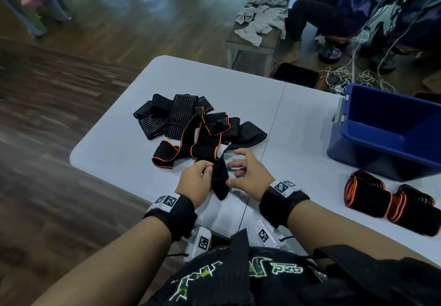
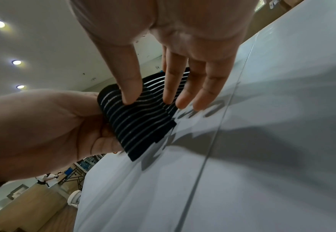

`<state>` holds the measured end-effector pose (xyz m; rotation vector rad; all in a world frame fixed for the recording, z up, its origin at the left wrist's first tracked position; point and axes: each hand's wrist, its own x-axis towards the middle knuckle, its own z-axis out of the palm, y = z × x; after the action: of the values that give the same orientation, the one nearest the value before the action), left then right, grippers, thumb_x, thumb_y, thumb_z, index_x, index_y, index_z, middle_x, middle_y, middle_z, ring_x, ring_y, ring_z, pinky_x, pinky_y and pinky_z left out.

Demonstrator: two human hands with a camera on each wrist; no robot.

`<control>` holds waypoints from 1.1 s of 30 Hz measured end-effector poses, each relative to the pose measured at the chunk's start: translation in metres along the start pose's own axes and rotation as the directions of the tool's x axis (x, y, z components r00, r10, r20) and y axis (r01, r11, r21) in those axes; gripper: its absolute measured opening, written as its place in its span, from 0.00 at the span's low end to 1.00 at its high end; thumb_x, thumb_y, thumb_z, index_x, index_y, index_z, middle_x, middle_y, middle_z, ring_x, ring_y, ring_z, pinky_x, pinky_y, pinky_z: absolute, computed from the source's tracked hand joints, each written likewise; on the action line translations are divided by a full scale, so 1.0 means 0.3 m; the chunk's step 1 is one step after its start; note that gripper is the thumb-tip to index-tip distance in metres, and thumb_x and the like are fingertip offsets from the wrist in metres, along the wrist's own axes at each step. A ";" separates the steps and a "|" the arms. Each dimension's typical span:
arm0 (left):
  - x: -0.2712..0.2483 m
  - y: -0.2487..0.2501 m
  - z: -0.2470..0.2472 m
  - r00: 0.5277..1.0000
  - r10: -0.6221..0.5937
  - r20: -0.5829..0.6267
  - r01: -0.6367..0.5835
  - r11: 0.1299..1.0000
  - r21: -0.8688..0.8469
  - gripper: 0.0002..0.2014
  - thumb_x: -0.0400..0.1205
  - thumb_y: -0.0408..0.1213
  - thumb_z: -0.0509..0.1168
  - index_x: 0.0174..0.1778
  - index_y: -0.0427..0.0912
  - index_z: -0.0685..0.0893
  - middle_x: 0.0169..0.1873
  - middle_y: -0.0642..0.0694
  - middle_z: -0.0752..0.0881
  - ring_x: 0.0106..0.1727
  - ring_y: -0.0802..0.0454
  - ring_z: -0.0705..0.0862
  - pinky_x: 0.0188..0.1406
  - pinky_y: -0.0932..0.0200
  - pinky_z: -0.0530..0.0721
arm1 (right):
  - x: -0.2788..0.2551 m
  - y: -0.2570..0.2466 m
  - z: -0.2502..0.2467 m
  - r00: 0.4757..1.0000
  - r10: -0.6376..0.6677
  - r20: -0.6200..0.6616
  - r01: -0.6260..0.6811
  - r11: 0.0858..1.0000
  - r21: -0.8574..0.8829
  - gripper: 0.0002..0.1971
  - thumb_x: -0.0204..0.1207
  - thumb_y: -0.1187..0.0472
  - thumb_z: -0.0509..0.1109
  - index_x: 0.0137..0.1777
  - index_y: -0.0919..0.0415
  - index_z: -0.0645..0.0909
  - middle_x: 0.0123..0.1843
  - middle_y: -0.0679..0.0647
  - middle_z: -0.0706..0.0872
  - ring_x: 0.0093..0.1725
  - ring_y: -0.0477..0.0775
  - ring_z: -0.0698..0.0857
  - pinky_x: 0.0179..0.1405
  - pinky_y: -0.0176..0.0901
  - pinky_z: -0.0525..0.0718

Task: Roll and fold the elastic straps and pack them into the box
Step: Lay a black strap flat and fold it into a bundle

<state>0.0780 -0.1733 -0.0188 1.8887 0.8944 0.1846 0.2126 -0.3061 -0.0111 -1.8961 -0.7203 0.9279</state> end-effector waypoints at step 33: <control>0.398 0.285 -0.016 0.878 0.387 0.282 -0.473 0.794 0.383 0.06 0.80 0.39 0.69 0.51 0.49 0.88 0.44 0.52 0.87 0.50 0.50 0.86 0.55 0.59 0.82 | -0.109 0.054 -0.116 0.869 0.074 -0.490 -0.082 0.997 0.005 0.10 0.73 0.68 0.77 0.42 0.50 0.88 0.41 0.43 0.89 0.37 0.39 0.84 0.41 0.30 0.79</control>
<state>0.2040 -0.1116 0.0251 2.4804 0.3700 0.0735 0.2252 -0.3543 -0.0037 -2.0706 -0.3450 0.4475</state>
